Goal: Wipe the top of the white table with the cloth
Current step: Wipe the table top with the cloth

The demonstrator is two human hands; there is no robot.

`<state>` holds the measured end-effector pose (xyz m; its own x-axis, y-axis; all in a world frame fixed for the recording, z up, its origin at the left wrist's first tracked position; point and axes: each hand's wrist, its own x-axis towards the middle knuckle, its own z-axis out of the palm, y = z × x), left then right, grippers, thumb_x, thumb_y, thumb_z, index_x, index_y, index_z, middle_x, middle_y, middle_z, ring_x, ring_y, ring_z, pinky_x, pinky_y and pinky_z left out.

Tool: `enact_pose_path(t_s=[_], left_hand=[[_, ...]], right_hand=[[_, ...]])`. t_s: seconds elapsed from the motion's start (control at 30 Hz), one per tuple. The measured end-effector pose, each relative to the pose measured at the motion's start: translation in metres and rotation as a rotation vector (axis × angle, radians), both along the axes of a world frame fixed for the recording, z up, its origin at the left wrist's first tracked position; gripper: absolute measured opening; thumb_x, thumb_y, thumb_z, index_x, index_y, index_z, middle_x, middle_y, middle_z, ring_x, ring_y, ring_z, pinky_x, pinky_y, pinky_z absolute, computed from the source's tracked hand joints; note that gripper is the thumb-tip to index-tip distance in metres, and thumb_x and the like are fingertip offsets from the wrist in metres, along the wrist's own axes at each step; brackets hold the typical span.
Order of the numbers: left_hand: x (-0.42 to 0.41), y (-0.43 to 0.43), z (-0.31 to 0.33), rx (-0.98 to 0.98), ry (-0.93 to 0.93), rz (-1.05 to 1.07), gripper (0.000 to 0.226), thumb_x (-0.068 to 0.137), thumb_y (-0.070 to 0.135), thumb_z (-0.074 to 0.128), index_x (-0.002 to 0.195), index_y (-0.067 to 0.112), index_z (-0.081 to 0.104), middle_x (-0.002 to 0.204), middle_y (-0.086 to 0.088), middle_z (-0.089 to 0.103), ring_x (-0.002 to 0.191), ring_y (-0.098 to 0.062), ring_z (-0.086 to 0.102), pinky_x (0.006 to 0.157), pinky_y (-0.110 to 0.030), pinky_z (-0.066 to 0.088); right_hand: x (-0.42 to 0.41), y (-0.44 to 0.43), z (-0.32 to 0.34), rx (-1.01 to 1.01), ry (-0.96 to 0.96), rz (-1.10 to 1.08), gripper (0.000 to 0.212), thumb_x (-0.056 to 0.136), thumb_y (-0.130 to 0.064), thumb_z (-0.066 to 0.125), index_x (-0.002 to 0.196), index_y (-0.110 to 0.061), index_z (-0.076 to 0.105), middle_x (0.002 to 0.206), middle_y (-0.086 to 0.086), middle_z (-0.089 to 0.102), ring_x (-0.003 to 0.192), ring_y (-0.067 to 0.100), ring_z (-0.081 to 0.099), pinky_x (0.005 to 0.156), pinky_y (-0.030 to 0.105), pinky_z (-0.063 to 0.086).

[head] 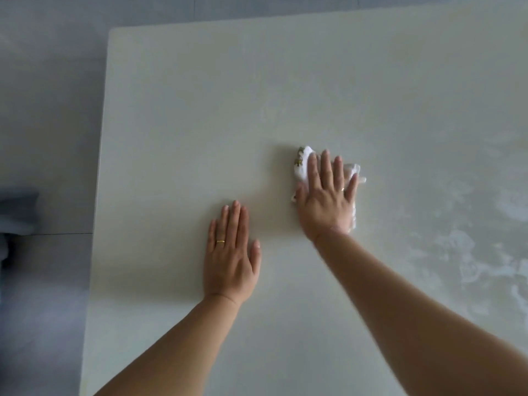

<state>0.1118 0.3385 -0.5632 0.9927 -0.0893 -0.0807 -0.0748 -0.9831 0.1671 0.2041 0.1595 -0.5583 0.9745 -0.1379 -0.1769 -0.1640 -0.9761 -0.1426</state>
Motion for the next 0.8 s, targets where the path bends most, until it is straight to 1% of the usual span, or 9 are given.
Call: enact_pose_path(t_s=[0.07,0.17,0.23,0.4,0.47,0.6,0.67,0.73,0.8], left_hand=[[0.001,-0.001,0.000,0.011,0.011,0.007,0.059,0.092,0.032,0.031,0.145,0.004,0.034,0.153,-0.013,0.030,0.143,-0.026,0.024,0.116,-0.044,0.018],[0.001,-0.002,0.002,0.021,0.014,0.016,0.056,0.095,0.033,0.027,0.139,0.002,0.043,0.148,-0.014,0.040,0.140,-0.028,0.030,0.114,-0.044,0.020],[0.001,-0.001,0.002,0.015,0.009,0.001,0.057,0.093,0.032,0.030,0.142,0.002,0.038,0.151,-0.013,0.034,0.142,-0.028,0.026,0.115,-0.045,0.019],[0.001,-0.001,0.001,-0.022,0.003,0.022,0.060,0.092,0.032,0.034,0.146,0.005,0.031,0.154,-0.011,0.028,0.144,-0.026,0.022,0.116,-0.044,0.018],[0.001,-0.002,0.002,-0.027,0.019,0.027,0.060,0.092,0.032,0.034,0.146,0.005,0.032,0.154,-0.011,0.029,0.144,-0.026,0.023,0.116,-0.044,0.018],[0.001,-0.002,0.004,-0.023,0.037,0.022,0.060,0.092,0.032,0.034,0.145,0.005,0.033,0.152,-0.011,0.033,0.143,-0.026,0.025,0.115,-0.045,0.020],[0.001,0.000,0.004,-0.042,0.030,0.017,0.059,0.092,0.033,0.034,0.144,0.004,0.035,0.151,-0.012,0.034,0.141,-0.027,0.028,0.114,-0.045,0.022],[0.003,0.000,0.006,-0.087,0.016,0.016,0.060,0.092,0.034,0.035,0.143,0.004,0.036,0.152,-0.013,0.032,0.141,-0.028,0.029,0.114,-0.045,0.020],[0.014,0.001,0.009,-0.121,-0.014,0.025,0.059,0.093,0.035,0.036,0.143,0.004,0.036,0.152,-0.013,0.031,0.141,-0.028,0.028,0.116,-0.044,0.017]], right_hand=[[-0.016,0.039,0.002,0.038,-0.005,0.065,0.064,0.093,-0.047,0.014,0.151,-0.024,0.001,0.160,0.002,0.004,0.146,0.025,-0.002,0.114,0.050,-0.014],[-0.033,0.055,0.007,0.078,0.021,0.514,0.061,0.094,-0.048,0.014,0.150,-0.025,0.009,0.159,0.000,0.008,0.147,0.023,0.001,0.116,0.047,-0.013],[-0.011,0.028,0.007,0.014,-0.020,0.654,0.062,0.093,-0.048,0.022,0.150,-0.026,0.014,0.159,0.003,0.012,0.146,0.025,0.006,0.116,0.046,-0.008],[0.035,0.004,0.000,0.010,-0.027,0.063,0.061,0.096,-0.046,0.025,0.151,-0.026,0.005,0.159,0.007,-0.011,0.145,0.027,-0.012,0.113,0.048,-0.018],[0.024,0.037,0.001,0.007,-0.021,0.044,0.064,0.096,-0.046,0.021,0.151,-0.020,0.000,0.160,0.001,-0.009,0.145,0.026,-0.011,0.112,0.049,-0.020],[0.009,0.054,0.007,0.014,-0.004,0.613,0.066,0.094,-0.051,0.020,0.151,-0.021,0.005,0.160,-0.005,0.005,0.147,0.023,0.003,0.116,0.048,-0.010],[0.033,0.026,0.007,-0.037,-0.032,0.761,0.065,0.094,-0.049,0.025,0.151,-0.022,0.007,0.159,-0.004,0.008,0.146,0.022,0.007,0.117,0.045,-0.006],[0.059,0.001,0.004,-0.035,-0.035,0.565,0.063,0.096,-0.045,0.027,0.151,-0.023,0.007,0.159,-0.001,0.009,0.146,0.023,0.006,0.115,0.045,-0.008],[0.074,-0.002,0.001,-0.017,-0.004,0.151,0.062,0.097,-0.045,0.022,0.151,-0.022,0.004,0.160,0.000,0.002,0.147,0.022,-0.002,0.115,0.047,-0.012]])
